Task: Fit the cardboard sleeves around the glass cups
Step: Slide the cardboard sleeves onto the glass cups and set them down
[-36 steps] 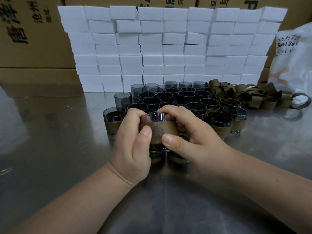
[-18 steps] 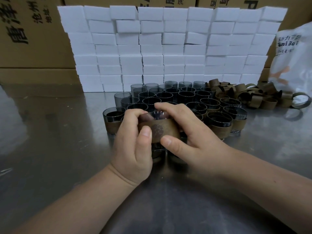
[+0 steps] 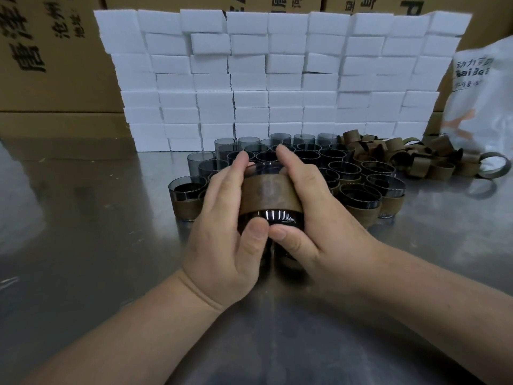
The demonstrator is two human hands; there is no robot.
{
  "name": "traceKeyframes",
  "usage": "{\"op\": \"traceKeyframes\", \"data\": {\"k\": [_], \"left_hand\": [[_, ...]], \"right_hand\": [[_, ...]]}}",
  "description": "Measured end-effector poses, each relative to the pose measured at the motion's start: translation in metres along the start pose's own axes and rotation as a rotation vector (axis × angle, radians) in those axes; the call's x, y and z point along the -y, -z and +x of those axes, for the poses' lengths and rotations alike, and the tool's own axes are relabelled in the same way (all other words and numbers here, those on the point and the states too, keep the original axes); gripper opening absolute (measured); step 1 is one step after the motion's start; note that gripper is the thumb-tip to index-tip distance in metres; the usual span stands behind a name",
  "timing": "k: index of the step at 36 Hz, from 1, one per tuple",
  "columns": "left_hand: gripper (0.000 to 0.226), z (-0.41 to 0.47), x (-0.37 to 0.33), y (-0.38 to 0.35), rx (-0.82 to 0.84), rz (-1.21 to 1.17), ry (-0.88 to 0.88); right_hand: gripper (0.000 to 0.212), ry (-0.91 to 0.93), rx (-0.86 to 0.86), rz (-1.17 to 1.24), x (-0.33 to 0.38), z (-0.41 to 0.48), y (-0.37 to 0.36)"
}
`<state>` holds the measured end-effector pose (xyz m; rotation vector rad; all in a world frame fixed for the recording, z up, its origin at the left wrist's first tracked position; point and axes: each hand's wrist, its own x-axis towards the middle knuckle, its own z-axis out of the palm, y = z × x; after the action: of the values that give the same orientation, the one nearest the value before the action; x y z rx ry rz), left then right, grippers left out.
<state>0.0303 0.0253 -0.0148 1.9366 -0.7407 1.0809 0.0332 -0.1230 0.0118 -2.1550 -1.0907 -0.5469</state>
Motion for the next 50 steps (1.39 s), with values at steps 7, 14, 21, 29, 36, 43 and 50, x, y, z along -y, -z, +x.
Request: {"op": "traceKeyframes", "data": {"k": [7, 14, 21, 29, 36, 43, 50], "left_hand": [[0.071, 0.0008, -0.0004, 0.0006, -0.003, 0.055, 0.007], [0.084, 0.0021, -0.0025, -0.0001, 0.026, 0.07, 0.046], [0.082, 0.0023, -0.0033, -0.0001, 0.034, 0.072, 0.057], [0.08, 0.001, -0.0043, -0.0021, 0.009, 0.078, 0.054], [0.078, -0.0004, -0.0062, -0.0027, -0.022, 0.082, 0.067], [0.082, 0.0001, -0.003, -0.0037, -0.007, 0.068, 0.081], [0.076, -0.0024, -0.0008, -0.0023, 0.008, 0.029, 0.034]], "right_hand": [[0.065, -0.06, 0.028, 0.051, 0.0003, -0.0011, -0.0014], [0.063, -0.058, 0.018, 0.049, -0.0007, -0.0017, -0.0022], [0.061, -0.063, 0.01, 0.06, -0.001, -0.0021, -0.0033], [0.058, -0.051, -0.005, 0.077, 0.0012, -0.002, -0.0025], [0.052, -0.048, -0.028, 0.073, 0.0022, -0.0027, -0.003], [0.052, -0.06, -0.008, 0.059, -0.001, -0.0029, -0.0039], [0.06, -0.045, -0.035, 0.094, -0.0022, -0.0034, -0.0063]]}}
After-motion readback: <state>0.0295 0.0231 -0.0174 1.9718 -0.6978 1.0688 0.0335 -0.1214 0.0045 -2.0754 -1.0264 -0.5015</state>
